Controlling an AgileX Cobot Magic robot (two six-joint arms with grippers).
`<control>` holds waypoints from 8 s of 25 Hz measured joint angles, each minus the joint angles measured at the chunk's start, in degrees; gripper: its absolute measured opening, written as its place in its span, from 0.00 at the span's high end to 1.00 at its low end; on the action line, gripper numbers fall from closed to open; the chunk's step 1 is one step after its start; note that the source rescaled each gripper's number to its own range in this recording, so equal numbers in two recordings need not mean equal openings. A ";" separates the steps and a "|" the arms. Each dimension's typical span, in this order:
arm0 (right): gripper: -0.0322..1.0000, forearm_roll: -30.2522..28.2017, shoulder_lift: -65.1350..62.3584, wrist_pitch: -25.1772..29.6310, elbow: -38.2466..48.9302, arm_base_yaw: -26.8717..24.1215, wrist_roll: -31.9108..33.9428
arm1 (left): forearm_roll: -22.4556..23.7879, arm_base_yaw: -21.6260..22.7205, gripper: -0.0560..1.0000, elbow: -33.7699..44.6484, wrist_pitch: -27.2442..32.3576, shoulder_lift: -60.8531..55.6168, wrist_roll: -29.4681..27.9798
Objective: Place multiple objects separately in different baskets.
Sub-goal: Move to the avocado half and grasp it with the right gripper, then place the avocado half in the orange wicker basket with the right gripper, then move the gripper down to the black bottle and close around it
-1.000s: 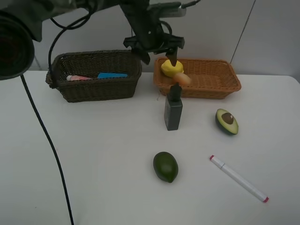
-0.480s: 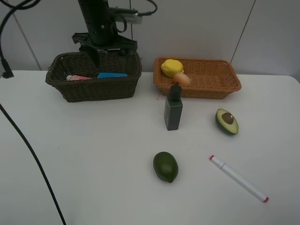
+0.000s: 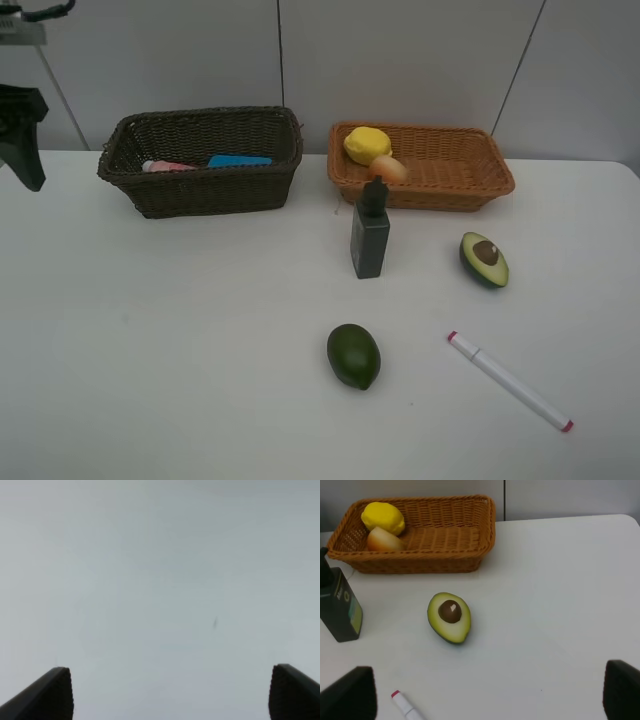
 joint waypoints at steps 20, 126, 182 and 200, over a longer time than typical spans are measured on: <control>0.00 0.00 0.00 0.00 0.00 0.00 0.00 | -5.31 1.04 0.00 36.79 0.05 -81.54 11.38; 0.42 8.64 107.18 -22.96 -33.15 4.02 -12.23 | -6.64 0.79 0.00 39.51 -7.63 -84.15 12.29; 0.00 3.50 109.58 8.84 -60.29 36.06 11.79 | -6.64 0.79 0.00 39.51 -7.68 -84.15 12.29; 0.01 -5.01 121.72 -4.43 -59.96 32.59 13.09 | -6.64 0.79 0.00 39.51 -7.68 -84.15 12.29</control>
